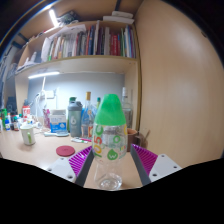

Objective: Pour water

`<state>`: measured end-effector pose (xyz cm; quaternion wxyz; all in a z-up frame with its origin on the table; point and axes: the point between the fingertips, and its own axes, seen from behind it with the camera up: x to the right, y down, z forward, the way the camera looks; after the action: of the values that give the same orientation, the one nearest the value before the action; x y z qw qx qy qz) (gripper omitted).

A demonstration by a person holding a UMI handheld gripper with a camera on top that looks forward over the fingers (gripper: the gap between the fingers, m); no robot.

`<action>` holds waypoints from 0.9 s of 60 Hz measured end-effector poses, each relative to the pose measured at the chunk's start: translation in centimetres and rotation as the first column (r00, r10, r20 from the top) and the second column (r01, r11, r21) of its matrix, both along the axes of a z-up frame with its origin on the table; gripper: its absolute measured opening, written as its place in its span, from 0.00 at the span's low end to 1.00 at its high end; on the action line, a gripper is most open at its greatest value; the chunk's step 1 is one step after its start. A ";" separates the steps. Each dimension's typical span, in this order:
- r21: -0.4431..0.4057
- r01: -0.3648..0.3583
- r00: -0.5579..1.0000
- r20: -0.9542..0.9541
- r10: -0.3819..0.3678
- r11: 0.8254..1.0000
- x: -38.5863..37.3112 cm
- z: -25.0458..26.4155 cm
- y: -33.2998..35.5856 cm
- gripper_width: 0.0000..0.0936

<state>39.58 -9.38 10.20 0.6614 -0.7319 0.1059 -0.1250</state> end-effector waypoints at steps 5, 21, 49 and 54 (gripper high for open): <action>0.010 0.005 1.000 -0.013 -0.005 1.000 0.6 -0.2 1.2 0.58; 0.056 0.000 1.000 -0.024 0.001 0.998 -0.6 -0.2 2.4 0.43; -0.156 -0.041 0.410 0.898 0.159 0.987 -19.1 13.6 19.5 0.43; -0.192 0.027 0.075 0.979 0.190 0.981 -22.4 14.0 22.5 0.43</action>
<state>17.17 13.14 24.18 0.5022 -0.5074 -0.4218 -0.5589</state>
